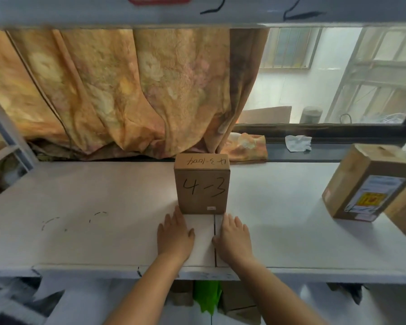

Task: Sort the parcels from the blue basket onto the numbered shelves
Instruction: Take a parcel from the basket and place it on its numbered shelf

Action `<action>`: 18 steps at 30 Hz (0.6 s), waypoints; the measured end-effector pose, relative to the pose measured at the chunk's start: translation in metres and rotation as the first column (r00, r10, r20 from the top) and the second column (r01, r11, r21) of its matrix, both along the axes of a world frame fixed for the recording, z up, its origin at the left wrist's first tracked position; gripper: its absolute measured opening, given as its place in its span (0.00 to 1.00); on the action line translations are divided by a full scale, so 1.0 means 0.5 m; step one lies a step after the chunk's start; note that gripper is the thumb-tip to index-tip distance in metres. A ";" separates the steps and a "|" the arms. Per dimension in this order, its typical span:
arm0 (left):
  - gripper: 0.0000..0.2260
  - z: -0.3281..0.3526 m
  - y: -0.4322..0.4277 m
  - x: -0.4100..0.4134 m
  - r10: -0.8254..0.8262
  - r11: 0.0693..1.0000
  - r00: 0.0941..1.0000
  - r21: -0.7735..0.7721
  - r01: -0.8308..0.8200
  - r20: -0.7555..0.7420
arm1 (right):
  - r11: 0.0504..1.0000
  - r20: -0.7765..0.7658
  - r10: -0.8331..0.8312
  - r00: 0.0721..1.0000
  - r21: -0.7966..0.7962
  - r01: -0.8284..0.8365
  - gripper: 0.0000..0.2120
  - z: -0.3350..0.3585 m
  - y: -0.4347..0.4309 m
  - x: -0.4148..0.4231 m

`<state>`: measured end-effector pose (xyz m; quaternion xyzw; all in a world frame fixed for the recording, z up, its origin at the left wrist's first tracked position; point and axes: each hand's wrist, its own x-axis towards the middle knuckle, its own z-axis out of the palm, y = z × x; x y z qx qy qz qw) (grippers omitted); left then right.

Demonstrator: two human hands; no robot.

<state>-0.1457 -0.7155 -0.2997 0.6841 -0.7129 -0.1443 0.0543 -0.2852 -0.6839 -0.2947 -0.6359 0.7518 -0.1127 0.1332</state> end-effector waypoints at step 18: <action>0.23 0.427 0.285 0.234 -0.076 0.987 0.973 0.153 0.043 0.218 | 0.910 -0.205 0.414 0.887 0.119 -0.397 0.18 0.409 0.199 0.133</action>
